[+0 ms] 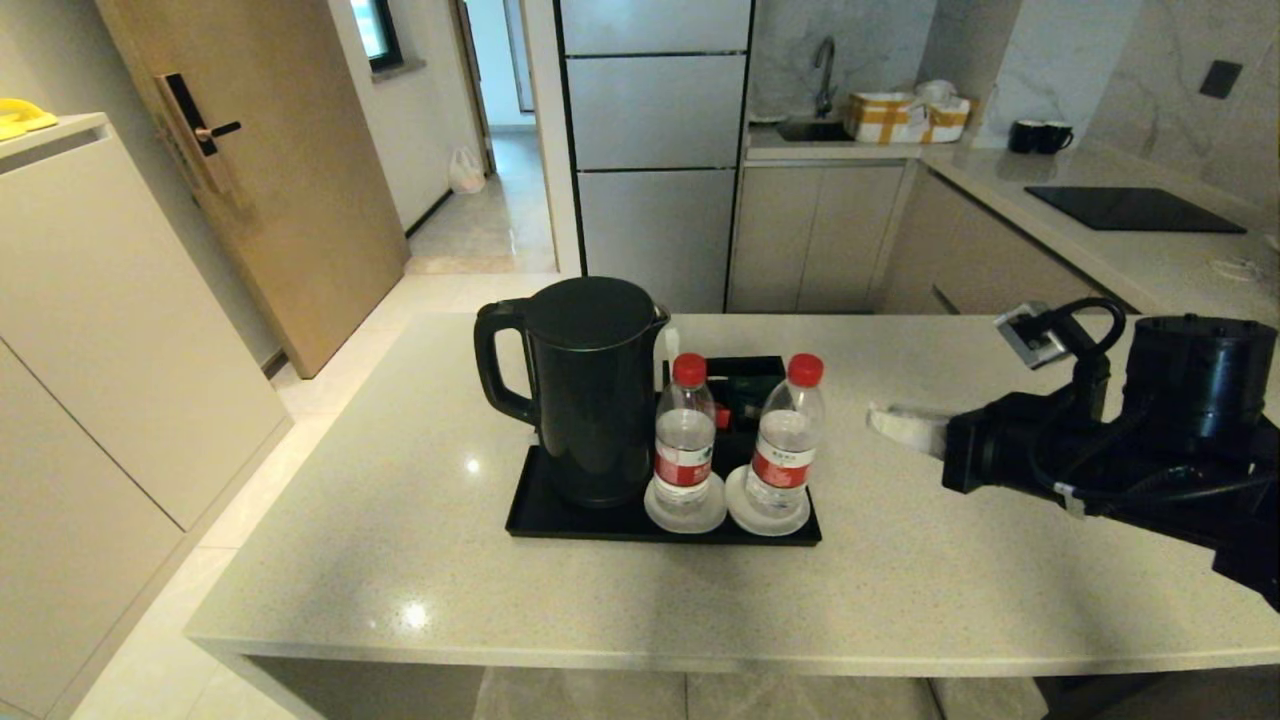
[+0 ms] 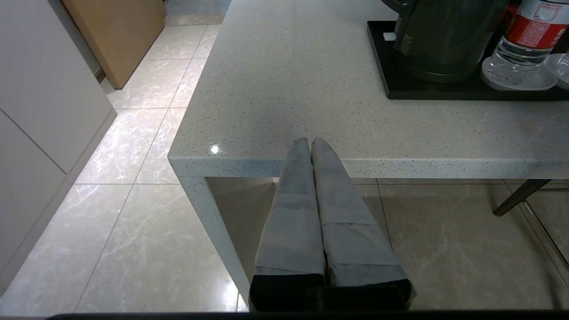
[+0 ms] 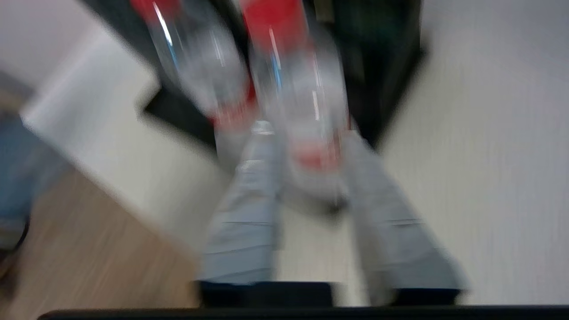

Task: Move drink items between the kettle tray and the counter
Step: Pick up the bottled water

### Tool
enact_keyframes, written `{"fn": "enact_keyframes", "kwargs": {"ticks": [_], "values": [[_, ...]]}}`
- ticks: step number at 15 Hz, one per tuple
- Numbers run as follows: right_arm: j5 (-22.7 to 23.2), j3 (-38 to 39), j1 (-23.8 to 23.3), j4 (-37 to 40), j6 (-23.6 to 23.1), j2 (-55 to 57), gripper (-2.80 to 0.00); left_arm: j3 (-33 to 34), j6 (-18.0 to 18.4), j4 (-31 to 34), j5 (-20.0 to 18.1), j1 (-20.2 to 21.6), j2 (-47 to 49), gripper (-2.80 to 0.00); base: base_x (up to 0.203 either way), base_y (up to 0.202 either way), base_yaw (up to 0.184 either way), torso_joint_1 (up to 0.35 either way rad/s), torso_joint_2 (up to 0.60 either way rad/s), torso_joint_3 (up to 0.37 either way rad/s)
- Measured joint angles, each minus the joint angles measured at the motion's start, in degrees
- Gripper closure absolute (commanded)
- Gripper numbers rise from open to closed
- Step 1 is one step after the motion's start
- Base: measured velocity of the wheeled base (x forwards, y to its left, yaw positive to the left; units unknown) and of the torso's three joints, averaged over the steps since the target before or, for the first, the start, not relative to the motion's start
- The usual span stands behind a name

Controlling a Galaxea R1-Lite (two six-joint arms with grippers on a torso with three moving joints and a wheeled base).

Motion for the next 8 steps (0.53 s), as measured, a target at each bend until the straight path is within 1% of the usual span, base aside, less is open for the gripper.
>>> {"fn": "enact_keyframes", "kwargs": {"ticks": [3, 4, 8], "values": [[-0.1, -2.5, 0.6, -1.8, 0.0, 3.4, -2.80, 0.0, 0.0, 0.0, 0.0, 0.0, 0.0, 0.00, 0.000, 0.000, 0.000, 0.000, 0.00, 0.000], [-0.1, -2.6, 0.6, -2.1, 0.0, 4.0, -2.80, 0.0, 0.0, 0.0, 0.0, 0.0, 0.0, 0.00, 0.000, 0.000, 0.000, 0.000, 0.00, 0.000], [-0.2, -1.7, 0.6, -7.6, -0.2, 7.9, -2.80, 0.0, 0.0, 0.0, 0.0, 0.0, 0.0, 0.00, 0.000, 0.000, 0.000, 0.000, 0.00, 0.000]]}}
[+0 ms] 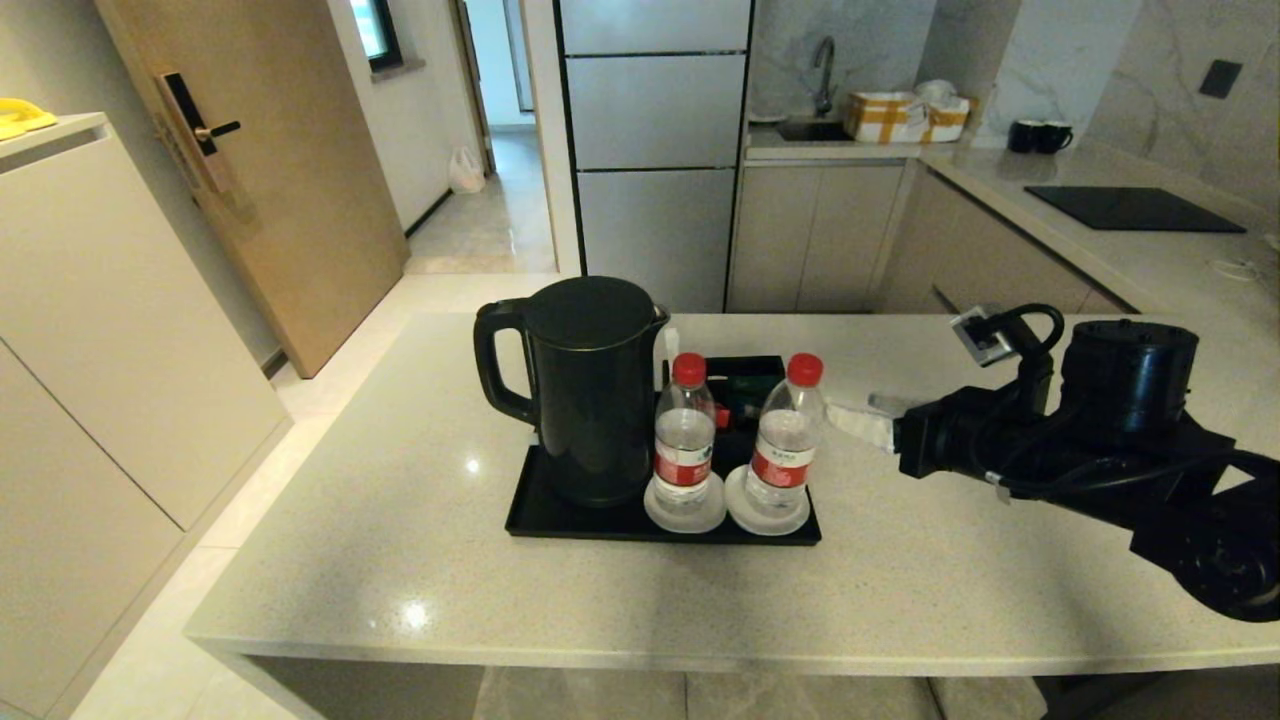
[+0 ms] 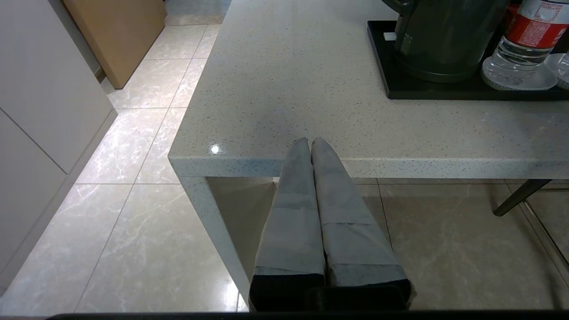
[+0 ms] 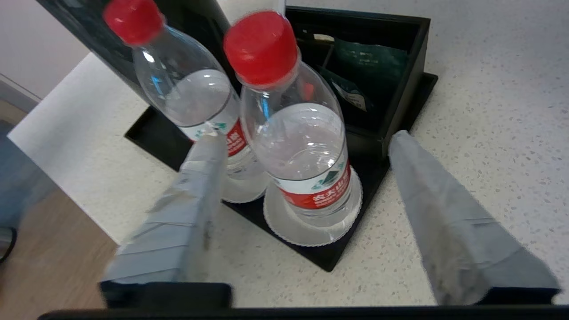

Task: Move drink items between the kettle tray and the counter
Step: Pick up the bottled water

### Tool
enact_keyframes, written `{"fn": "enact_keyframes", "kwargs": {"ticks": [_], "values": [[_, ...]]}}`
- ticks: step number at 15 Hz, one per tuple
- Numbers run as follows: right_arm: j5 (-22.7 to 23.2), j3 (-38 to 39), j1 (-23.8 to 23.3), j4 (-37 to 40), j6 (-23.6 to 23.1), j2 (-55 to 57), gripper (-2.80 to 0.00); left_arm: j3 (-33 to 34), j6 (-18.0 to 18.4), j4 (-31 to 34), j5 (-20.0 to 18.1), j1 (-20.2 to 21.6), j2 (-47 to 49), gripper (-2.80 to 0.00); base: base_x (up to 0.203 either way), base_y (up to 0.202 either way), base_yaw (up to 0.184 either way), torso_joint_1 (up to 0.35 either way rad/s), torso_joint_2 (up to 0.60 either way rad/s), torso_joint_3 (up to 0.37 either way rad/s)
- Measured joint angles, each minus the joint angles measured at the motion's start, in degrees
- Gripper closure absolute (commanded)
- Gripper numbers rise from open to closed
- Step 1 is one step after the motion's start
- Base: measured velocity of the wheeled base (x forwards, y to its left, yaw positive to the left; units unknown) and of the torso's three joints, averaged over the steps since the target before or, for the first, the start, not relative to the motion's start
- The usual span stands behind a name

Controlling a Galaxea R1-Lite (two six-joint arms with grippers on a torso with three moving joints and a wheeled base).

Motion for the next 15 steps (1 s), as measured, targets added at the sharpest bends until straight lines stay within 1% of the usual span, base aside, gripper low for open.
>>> {"fn": "enact_keyframes", "kwargs": {"ticks": [2, 5, 8, 9, 15], "values": [[-0.6, 0.8, 0.7, -4.2, 0.0, 3.0, -2.80, 0.0, 0.0, 0.0, 0.0, 0.0, 0.0, 0.00, 0.000, 0.000, 0.000, 0.000, 0.00, 0.000], [-4.7, 1.3, 2.7, -10.1, 0.1, 7.3, -2.80, 0.0, 0.0, 0.0, 0.0, 0.0, 0.0, 0.00, 0.000, 0.000, 0.000, 0.000, 0.00, 0.000], [-11.2, 0.9, 6.1, -16.1, 0.3, 12.0, -2.80, 0.0, 0.0, 0.0, 0.0, 0.0, 0.0, 0.00, 0.000, 0.000, 0.000, 0.000, 0.00, 0.000], [-11.8, 0.8, 6.7, -16.5, 0.3, 12.9, -2.80, 0.0, 0.0, 0.0, 0.0, 0.0, 0.0, 0.00, 0.000, 0.000, 0.000, 0.000, 0.00, 0.000], [-12.1, -3.1, 8.1, -16.4, 0.3, 17.6, -2.80, 0.0, 0.0, 0.0, 0.0, 0.0, 0.0, 0.00, 0.000, 0.000, 0.000, 0.000, 0.00, 0.000]]}}
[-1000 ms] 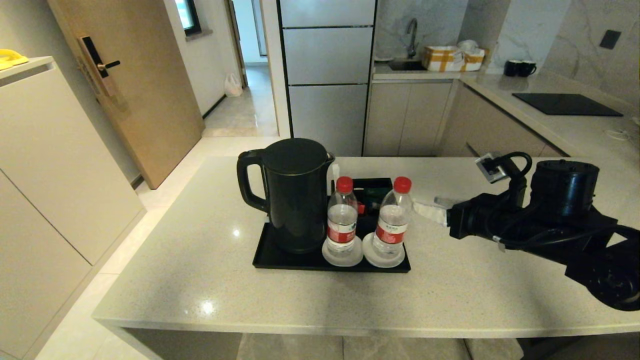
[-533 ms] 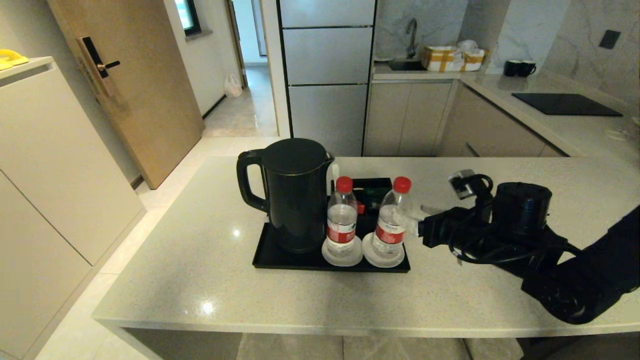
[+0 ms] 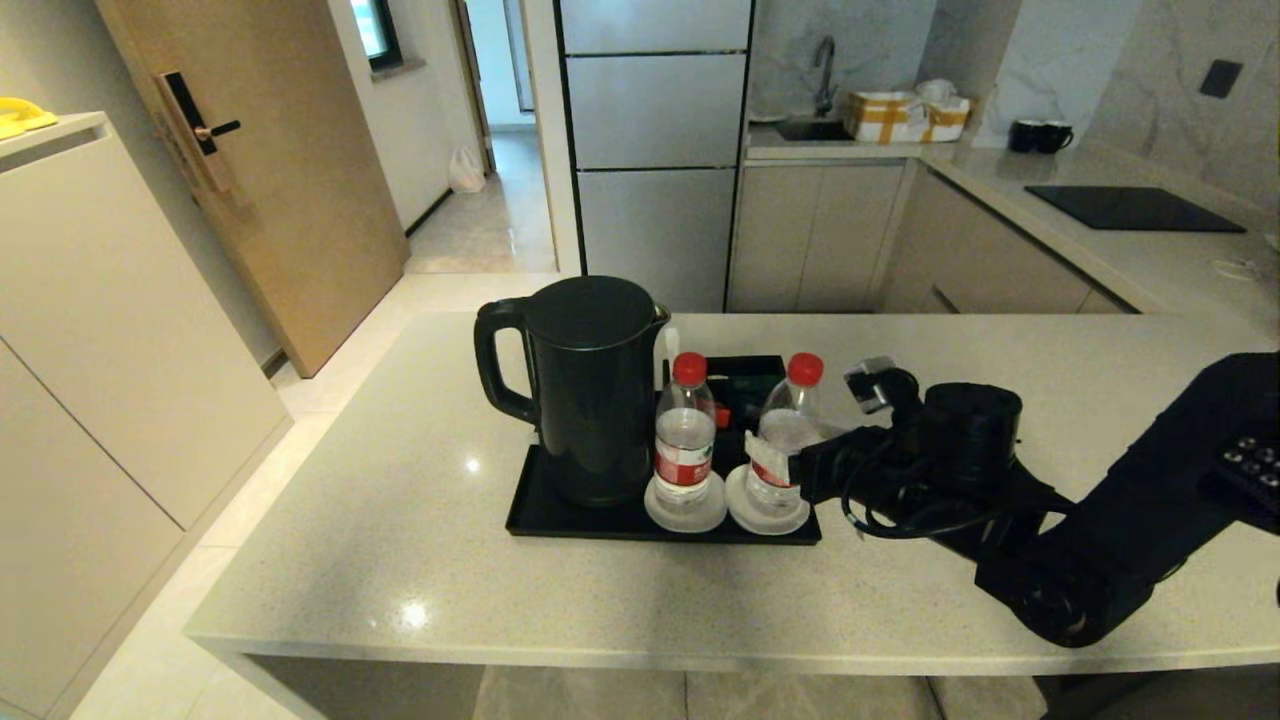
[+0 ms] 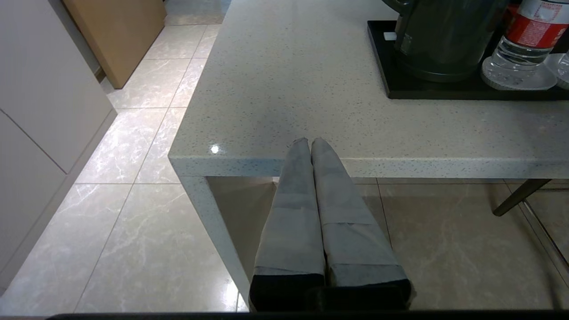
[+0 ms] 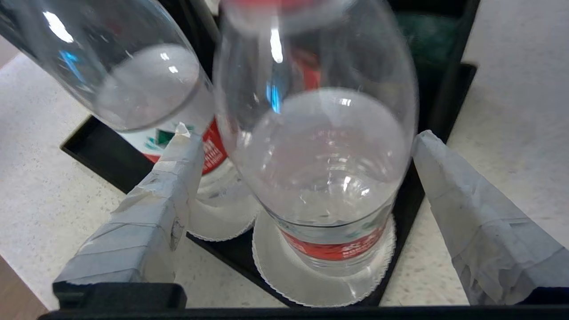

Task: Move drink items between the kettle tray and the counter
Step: Pick up the bottled water

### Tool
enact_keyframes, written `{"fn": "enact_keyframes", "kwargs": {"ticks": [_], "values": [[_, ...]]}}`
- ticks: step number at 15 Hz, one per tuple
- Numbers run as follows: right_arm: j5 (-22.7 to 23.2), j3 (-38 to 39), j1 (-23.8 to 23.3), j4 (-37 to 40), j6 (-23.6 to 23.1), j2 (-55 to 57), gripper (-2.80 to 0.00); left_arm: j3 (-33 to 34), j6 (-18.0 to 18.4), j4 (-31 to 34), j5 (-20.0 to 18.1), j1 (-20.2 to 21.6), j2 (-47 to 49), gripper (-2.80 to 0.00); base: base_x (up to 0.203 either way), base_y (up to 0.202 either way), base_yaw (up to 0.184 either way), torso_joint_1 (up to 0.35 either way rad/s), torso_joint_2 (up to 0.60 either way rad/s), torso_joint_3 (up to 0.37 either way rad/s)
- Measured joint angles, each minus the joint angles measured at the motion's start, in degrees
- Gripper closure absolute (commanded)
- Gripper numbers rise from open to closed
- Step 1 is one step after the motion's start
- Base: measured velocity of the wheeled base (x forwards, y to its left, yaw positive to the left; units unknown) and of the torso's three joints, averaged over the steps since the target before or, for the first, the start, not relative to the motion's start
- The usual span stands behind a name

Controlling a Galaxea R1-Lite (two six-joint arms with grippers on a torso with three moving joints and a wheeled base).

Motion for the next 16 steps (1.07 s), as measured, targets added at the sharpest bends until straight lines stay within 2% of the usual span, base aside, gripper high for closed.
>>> {"fn": "enact_keyframes", "kwargs": {"ticks": [8, 9, 16], "values": [[-1.3, -3.4, 0.1, -0.1, 0.0, 4.6, -2.80, 0.0, 0.0, 0.0, 0.0, 0.0, 0.0, 0.00, 0.000, 0.000, 0.000, 0.000, 0.00, 0.000], [-1.3, -3.5, 0.0, -0.1, 0.0, 4.9, 0.00, 0.0, 0.0, 0.0, 0.0, 0.0, 0.0, 0.00, 0.000, 0.000, 0.000, 0.000, 0.00, 0.000], [-1.4, -3.6, -0.1, -0.2, 0.0, 5.3, 0.00, 0.0, 0.0, 0.0, 0.0, 0.0, 0.0, 0.00, 0.000, 0.000, 0.000, 0.000, 0.00, 0.000]]}}
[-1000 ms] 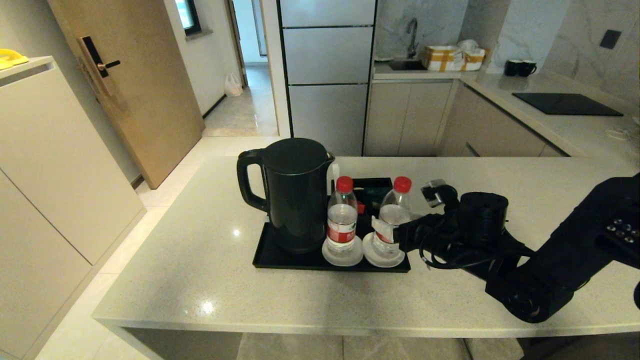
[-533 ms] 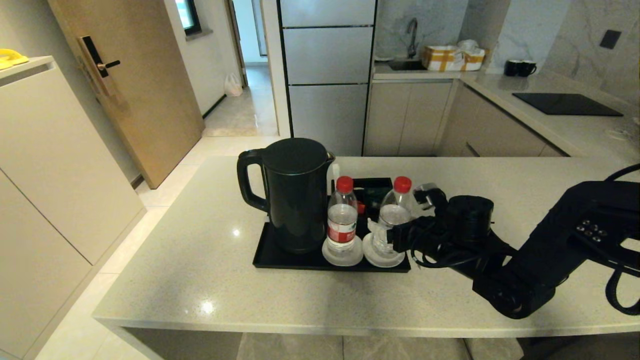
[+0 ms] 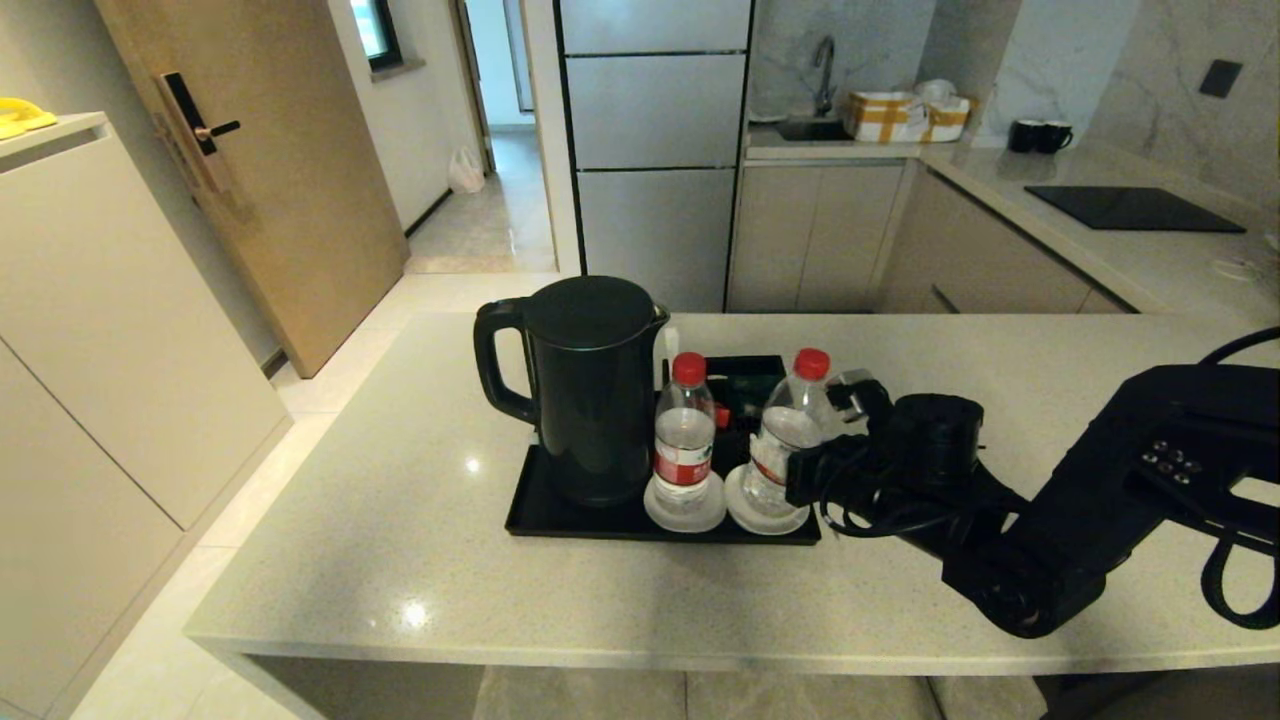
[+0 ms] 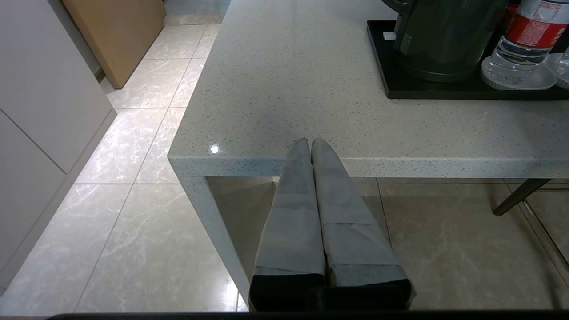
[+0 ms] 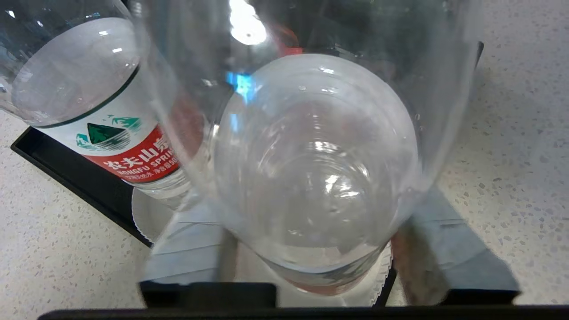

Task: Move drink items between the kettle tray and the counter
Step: Pick up the bottled water, then place it on the right

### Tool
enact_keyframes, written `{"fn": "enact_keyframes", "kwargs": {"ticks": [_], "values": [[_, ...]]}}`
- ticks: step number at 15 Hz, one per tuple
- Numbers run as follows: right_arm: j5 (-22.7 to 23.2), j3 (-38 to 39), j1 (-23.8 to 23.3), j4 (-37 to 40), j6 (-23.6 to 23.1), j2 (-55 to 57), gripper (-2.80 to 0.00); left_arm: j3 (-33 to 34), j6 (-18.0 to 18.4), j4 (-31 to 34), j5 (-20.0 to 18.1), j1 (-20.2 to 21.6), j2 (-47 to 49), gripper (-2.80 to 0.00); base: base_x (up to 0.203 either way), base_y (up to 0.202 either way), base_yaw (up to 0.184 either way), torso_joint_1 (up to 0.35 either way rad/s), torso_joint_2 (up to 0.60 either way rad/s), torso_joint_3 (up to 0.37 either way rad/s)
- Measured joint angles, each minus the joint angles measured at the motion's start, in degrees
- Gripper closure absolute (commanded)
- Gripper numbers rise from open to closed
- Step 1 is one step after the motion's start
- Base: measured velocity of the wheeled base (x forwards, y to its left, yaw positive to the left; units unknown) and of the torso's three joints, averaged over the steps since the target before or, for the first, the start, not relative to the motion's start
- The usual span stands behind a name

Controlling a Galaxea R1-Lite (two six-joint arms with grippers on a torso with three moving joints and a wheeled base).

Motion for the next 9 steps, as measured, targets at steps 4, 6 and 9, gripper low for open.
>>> {"fn": "enact_keyframes", "kwargs": {"ticks": [4, 6, 9], "values": [[0.0, 0.1, -0.1, 1.1, 0.1, -1.0, 0.00, 0.0, 0.0, 0.0, 0.0, 0.0, 0.0, 0.00, 0.000, 0.000, 0.000, 0.000, 0.00, 0.000], [0.0, 0.2, -0.5, 4.3, 0.1, -3.9, 0.00, 0.0, 0.0, 0.0, 0.0, 0.0, 0.0, 0.00, 0.000, 0.000, 0.000, 0.000, 0.00, 0.000], [0.1, 0.1, -1.5, 10.1, 0.2, -9.4, 0.00, 0.0, 0.0, 0.0, 0.0, 0.0, 0.0, 0.00, 0.000, 0.000, 0.000, 0.000, 0.00, 0.000]]}}
